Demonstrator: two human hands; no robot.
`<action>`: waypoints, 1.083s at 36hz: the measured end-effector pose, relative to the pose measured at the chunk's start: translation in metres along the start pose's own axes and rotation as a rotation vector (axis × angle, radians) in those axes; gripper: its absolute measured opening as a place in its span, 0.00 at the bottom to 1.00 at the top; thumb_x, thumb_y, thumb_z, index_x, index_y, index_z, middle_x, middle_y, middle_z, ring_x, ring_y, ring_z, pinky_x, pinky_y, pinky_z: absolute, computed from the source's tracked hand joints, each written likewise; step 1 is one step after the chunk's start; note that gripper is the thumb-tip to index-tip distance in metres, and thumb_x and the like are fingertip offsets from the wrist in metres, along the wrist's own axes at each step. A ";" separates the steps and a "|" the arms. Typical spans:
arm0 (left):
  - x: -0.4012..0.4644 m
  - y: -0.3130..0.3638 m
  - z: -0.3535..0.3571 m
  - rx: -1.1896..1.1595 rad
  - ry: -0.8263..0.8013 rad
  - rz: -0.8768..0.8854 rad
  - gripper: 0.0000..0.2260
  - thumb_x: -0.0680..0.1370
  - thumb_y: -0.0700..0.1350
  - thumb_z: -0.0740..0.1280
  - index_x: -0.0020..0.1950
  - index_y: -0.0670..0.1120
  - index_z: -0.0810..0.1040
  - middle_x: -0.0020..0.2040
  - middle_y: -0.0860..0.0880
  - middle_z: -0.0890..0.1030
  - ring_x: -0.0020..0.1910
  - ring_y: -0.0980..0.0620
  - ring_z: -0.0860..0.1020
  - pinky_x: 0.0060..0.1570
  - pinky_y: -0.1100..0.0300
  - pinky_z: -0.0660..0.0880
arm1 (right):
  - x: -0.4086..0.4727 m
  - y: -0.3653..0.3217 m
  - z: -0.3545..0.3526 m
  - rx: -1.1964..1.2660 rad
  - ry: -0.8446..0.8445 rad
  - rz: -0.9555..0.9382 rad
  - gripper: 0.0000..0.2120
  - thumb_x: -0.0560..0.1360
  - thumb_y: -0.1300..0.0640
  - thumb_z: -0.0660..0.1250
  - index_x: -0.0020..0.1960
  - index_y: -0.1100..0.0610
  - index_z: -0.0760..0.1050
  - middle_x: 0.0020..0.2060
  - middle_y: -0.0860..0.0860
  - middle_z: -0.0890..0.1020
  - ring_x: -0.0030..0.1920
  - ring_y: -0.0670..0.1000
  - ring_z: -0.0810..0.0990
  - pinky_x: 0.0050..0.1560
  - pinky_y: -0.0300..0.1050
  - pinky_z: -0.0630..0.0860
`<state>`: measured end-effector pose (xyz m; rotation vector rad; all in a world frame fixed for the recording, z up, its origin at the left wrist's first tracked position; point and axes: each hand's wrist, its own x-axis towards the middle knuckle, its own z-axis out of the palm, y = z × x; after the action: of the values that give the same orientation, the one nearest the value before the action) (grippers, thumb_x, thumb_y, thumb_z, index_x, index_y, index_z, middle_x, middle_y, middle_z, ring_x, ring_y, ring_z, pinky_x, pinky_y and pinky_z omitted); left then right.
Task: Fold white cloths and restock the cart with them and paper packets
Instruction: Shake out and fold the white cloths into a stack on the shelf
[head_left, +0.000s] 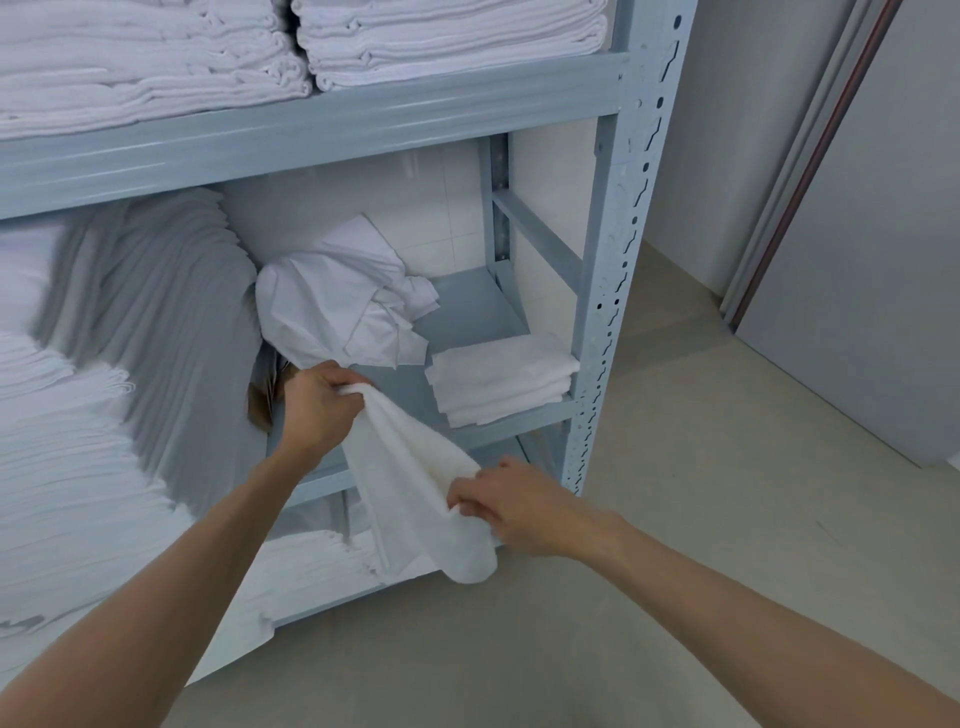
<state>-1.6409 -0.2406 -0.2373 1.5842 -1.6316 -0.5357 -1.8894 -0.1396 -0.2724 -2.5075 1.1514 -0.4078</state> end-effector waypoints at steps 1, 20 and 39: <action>0.000 -0.006 -0.004 0.018 0.004 -0.012 0.14 0.69 0.28 0.68 0.43 0.45 0.87 0.40 0.46 0.82 0.38 0.49 0.77 0.37 0.59 0.73 | -0.001 0.006 -0.006 -0.089 0.014 -0.002 0.12 0.84 0.54 0.54 0.60 0.53 0.75 0.50 0.54 0.81 0.44 0.50 0.67 0.45 0.38 0.51; -0.028 0.016 -0.005 0.176 -0.226 0.238 0.12 0.67 0.26 0.68 0.40 0.40 0.87 0.34 0.52 0.79 0.31 0.57 0.75 0.32 0.74 0.66 | -0.010 0.068 -0.050 -0.917 0.026 0.201 0.16 0.76 0.41 0.66 0.52 0.52 0.83 0.58 0.53 0.73 0.59 0.57 0.70 0.57 0.56 0.65; -0.028 0.049 0.008 -0.227 0.020 -0.079 0.15 0.71 0.30 0.67 0.40 0.50 0.84 0.38 0.53 0.83 0.39 0.54 0.78 0.40 0.63 0.74 | -0.022 0.078 -0.073 0.625 0.593 0.611 0.11 0.68 0.62 0.79 0.44 0.55 0.78 0.39 0.49 0.83 0.40 0.49 0.79 0.40 0.37 0.77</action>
<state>-1.6806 -0.2091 -0.2122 1.4840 -1.4431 -0.7178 -1.9844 -0.1846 -0.2424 -1.4379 1.6013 -1.1558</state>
